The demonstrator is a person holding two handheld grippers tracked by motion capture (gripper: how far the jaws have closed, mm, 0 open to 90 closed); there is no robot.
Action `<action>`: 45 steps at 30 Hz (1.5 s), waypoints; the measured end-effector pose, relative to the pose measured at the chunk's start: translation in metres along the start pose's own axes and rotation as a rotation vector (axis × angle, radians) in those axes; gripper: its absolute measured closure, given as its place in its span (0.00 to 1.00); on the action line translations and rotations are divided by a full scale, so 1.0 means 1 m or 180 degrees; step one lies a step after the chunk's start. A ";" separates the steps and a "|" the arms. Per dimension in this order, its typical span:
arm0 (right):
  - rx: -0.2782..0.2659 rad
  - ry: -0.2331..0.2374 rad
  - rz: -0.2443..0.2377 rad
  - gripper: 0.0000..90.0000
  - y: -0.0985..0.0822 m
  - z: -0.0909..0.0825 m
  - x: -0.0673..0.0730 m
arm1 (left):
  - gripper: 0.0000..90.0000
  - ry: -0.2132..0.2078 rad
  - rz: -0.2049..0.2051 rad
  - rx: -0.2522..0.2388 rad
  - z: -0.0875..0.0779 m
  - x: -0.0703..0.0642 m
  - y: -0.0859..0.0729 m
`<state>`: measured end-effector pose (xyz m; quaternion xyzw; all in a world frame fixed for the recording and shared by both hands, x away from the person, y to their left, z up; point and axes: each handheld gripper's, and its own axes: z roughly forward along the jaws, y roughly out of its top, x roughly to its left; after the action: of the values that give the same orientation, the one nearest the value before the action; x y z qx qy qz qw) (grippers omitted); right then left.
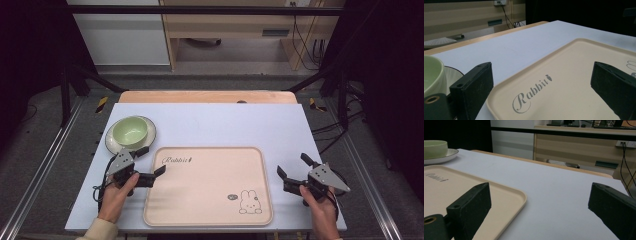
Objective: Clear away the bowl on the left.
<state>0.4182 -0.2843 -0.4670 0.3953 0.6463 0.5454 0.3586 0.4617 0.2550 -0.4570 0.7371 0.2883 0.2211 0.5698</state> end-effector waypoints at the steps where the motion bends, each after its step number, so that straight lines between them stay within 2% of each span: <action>1: 0.0002 -0.0007 0.0014 0.05 0.000 0.000 0.000 | 0.04 -0.0008 -0.0016 0.0003 0.000 -0.001 0.000; 6: 0.0013 -0.0041 0.0024 0.04 -0.001 0.001 0.002 | 0.04 0.0000 -0.0022 -0.0035 0.000 -0.002 0.000; 8: 0.0013 -0.0057 0.0020 0.05 -0.001 0.002 0.002 | 0.04 0.0050 -0.0017 -0.0029 0.001 -0.001 0.000; 12: 0.0012 -0.0060 -0.0012 0.05 -0.001 0.004 0.003 | 0.04 0.0080 -0.0069 -0.0042 0.004 0.000 0.002; 19: -0.0023 -0.0094 0.0033 0.04 0.000 0.003 0.004 | 0.04 0.0098 0.0000 -0.0014 0.007 -0.002 0.007; 24: 0.0017 -0.0110 0.0023 0.05 -0.004 0.003 0.005 | 0.03 0.0093 -0.0049 -0.0053 0.008 -0.001 0.014; 28: 0.0014 -0.0137 0.0054 0.05 -0.004 0.004 0.004 | 0.03 0.0122 -0.0031 -0.0071 0.004 -0.001 0.019; 35: -0.0016 -0.0145 0.0050 0.03 -0.003 0.006 0.007 | 0.03 0.0266 -0.0053 -0.0011 -0.001 0.004 0.019; 37: -0.0014 -0.0167 0.0094 0.03 -0.002 0.006 0.008 | 0.03 0.0306 -0.0037 0.0000 -0.005 0.005 0.019; 39: -0.0006 -0.0168 0.0095 0.03 -0.002 0.006 0.008 | 0.03 0.0308 -0.0026 -0.0006 -0.008 0.009 0.020; 41: -0.0008 -0.0178 0.0073 0.03 -0.001 0.006 0.008 | 0.03 0.0368 -0.0097 -0.0049 -0.014 0.014 0.022; 43: -0.0018 -0.0197 0.0062 0.03 -0.001 0.006 0.006 | 0.03 0.0372 -0.0138 -0.0077 -0.018 0.018 0.024; 45: -0.0030 -0.0211 0.0083 0.03 0.001 0.006 0.005 | 0.03 0.0407 -0.0108 -0.0068 -0.022 0.020 0.029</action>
<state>0.4214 -0.2772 -0.4675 0.4198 0.6263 0.5397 0.3745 0.4673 0.2789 -0.4238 0.7104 0.3342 0.2611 0.5617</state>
